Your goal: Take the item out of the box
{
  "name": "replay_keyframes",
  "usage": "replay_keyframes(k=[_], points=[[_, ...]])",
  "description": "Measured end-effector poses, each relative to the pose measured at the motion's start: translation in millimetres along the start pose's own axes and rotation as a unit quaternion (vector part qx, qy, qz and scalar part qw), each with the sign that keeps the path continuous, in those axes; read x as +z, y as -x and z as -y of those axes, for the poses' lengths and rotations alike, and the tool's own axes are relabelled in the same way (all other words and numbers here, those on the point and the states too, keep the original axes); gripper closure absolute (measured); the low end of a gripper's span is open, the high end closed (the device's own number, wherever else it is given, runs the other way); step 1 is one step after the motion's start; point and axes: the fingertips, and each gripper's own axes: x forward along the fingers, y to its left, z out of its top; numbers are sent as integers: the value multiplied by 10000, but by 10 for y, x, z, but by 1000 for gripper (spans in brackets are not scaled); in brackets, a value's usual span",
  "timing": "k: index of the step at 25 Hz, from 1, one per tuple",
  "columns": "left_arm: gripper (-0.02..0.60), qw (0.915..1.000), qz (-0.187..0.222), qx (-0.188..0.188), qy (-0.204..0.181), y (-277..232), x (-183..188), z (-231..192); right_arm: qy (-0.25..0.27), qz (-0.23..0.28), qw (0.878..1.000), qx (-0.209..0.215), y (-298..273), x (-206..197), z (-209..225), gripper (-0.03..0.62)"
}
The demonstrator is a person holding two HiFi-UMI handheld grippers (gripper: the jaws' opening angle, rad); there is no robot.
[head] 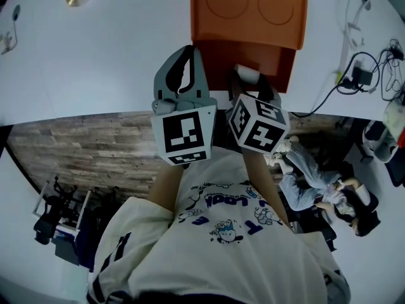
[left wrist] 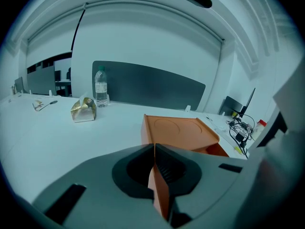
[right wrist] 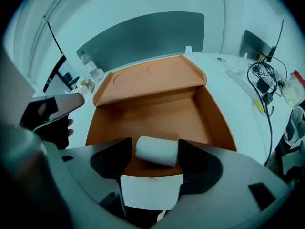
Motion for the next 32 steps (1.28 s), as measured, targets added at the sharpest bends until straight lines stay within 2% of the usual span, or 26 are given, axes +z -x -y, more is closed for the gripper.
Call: replay_keyframes(k=[10,25,32], points=[[560,10000,-48,-17,52,-48,-5,-21,32,-298,9991,-303,-48,-21,38,306],[560,9998,-150,-18,133,-85,-48,-72,603,-847,9913,-802,-96,-95,29,307],[560,9997,-162,-32,185,-91,-52,-109,696,-872,9896,-912,-102,-98,31,307]])
